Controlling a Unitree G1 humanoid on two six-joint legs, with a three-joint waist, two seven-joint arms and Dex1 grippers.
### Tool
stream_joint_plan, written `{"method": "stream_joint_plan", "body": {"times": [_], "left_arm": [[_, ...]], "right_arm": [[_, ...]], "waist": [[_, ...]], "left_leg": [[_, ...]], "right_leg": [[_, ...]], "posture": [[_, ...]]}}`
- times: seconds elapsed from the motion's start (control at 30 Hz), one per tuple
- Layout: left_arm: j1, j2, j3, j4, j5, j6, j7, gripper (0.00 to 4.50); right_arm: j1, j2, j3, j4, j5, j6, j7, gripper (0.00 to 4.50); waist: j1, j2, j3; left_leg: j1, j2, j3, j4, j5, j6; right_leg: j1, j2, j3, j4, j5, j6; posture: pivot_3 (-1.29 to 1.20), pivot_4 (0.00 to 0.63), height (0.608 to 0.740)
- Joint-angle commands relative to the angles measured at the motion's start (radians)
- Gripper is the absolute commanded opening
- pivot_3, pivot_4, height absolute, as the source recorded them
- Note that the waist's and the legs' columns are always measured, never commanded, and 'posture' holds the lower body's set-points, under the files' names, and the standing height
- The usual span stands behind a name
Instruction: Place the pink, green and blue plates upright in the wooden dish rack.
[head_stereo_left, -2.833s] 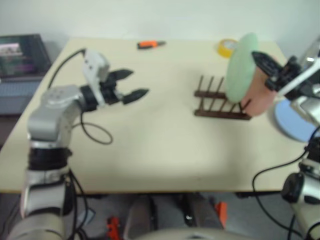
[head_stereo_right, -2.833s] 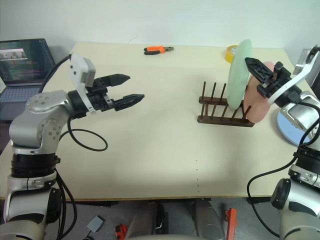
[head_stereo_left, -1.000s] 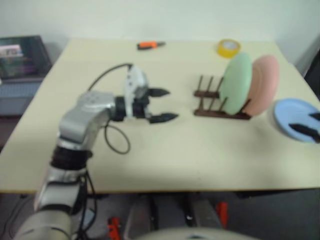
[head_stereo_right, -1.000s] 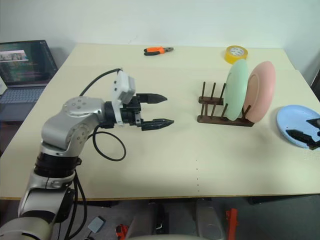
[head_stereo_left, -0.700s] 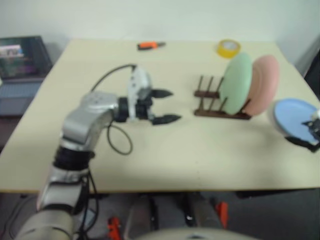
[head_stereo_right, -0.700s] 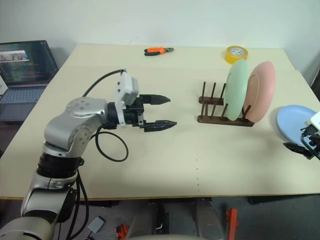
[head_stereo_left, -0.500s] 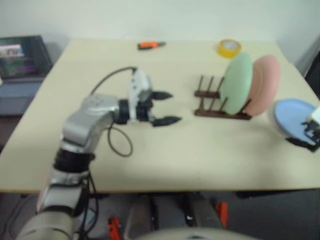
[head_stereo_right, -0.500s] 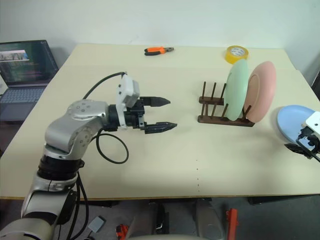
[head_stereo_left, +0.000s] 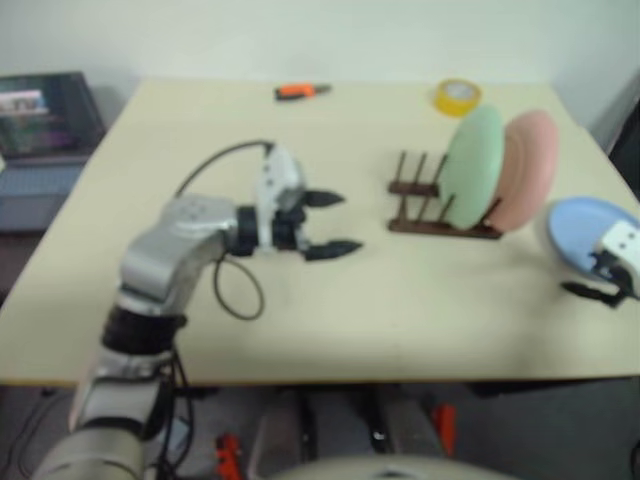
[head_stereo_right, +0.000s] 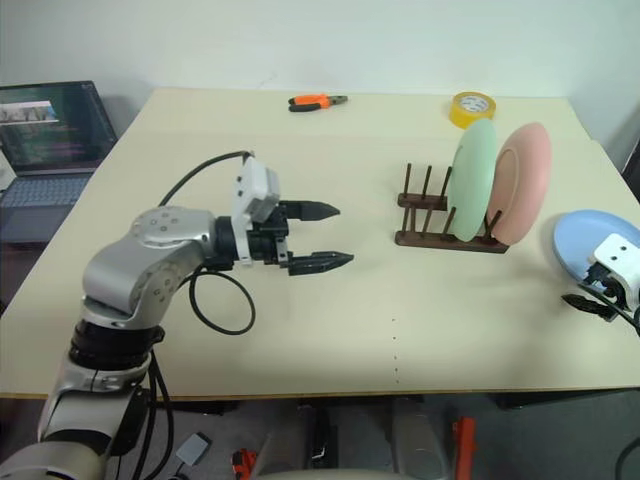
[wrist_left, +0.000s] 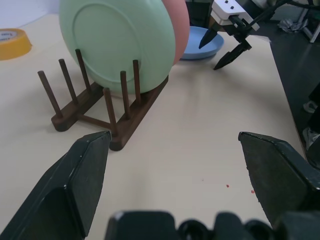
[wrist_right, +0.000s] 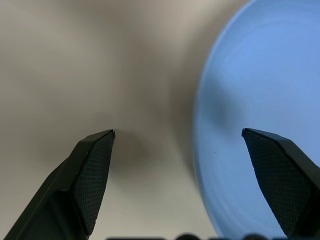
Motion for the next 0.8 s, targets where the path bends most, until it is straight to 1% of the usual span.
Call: {"method": "stream_joint_plan", "body": {"times": [0.03,0.07,0.13,0.37,0.4,0.43,0.6,0.7,0.8], "left_arm": [[-0.005,0.014,0.031,-0.052,-0.019,0.009,0.01,4.5],[-0.003,0.017,0.032,-0.055,-0.02,0.011,0.01,4.5],[-0.001,0.021,0.035,-0.06,-0.024,0.014,0.011,4.5],[-0.01,0.023,0.034,-0.067,-0.029,0.022,0.021,4.5],[-0.01,0.023,0.033,-0.067,-0.028,0.022,0.022,4.5],[-0.01,0.023,0.033,-0.067,-0.027,0.022,0.022,4.5],[-0.017,0.02,0.033,-0.061,-0.025,0.015,0.022,4.5],[-0.025,0.014,0.03,-0.048,-0.021,0.004,0.019,4.5],[-0.037,0.001,0.022,-0.028,-0.013,-0.013,0.015,4.5]], "right_arm": [[-0.014,0.003,-0.009,0.01,-0.003,-0.042,0.02,4.07],[-0.013,0.004,-0.01,0.009,-0.003,-0.047,0.023,3.83],[-0.009,0.006,-0.012,0.001,-0.003,-0.051,0.026,3.13],[0.01,0.009,-0.022,-0.029,-0.001,-0.046,0.014,0.57],[0.015,0.008,-0.025,-0.033,-0.002,-0.044,0.009,0.15],[0.019,0.006,-0.026,-0.035,-0.004,-0.043,0.003,0.03],[0.068,-0.016,-0.047,-0.083,-0.006,-0.018,-0.017,0.03],[0.103,-0.032,-0.078,-0.135,0.007,0.016,-0.035,0.03],[0.142,-0.05,-0.135,-0.197,0.033,0.062,-0.053,0.03]], "waist": [[0.0,0.0,0.0],[0.0,0.0,0.0],[0.0,0.0,0.0],[0.0,0.0,0.0],[0.0,0.0,0.0],[0.0,0.0,0.0],[0.001,0.0,0.0],[0.001,0.0,0.0],[0.002,0.0,0.0]], "left_leg": [[0.0,0.0,0.0,0.0,0.0,0.0],[0.0,0.0,0.0,0.0,0.0,0.0],[0.0,0.0,0.0,0.0,0.0,0.0],[0.001,0.0,0.0,0.0,0.0,0.0],[0.001,0.0,0.0,0.0,0.0,0.0],[0.001,0.0,0.0,0.0,0.0,0.0],[0.007,0.0,0.0,0.0,0.0,0.0],[0.009,0.0,-0.001,0.0,0.0,0.0],[0.01,0.0,0.0,0.0,0.0,0.0]], "right_leg": [[0.0,0.0,0.0,0.0,0.0,0.0],[0.0,0.0,0.0,0.0,0.0,0.0],[0.0,0.0,0.0,0.0,0.0,0.0],[0.001,0.0,0.0,0.0,0.0,0.0],[0.001,0.0,0.0,0.0,0.0,0.0],[0.001,0.0,0.0,0.0,0.0,0.0],[0.008,0.0,0.0,-0.001,0.0,-0.001],[0.01,-0.001,0.0,-0.001,-0.002,-0.004],[0.011,-0.001,0.0,0.0,-0.002,-0.003]], "posture": [[0.0,0.15,0.74],[0.0,0.15,0.74],[0.0,0.15,0.74],[0.0,0.15,0.74],[0.0,0.15,0.74],[0.0,0.15,0.74],[0.0,0.15,0.74],[0.0,0.15,0.74],[0.0,0.15,0.74]]}}
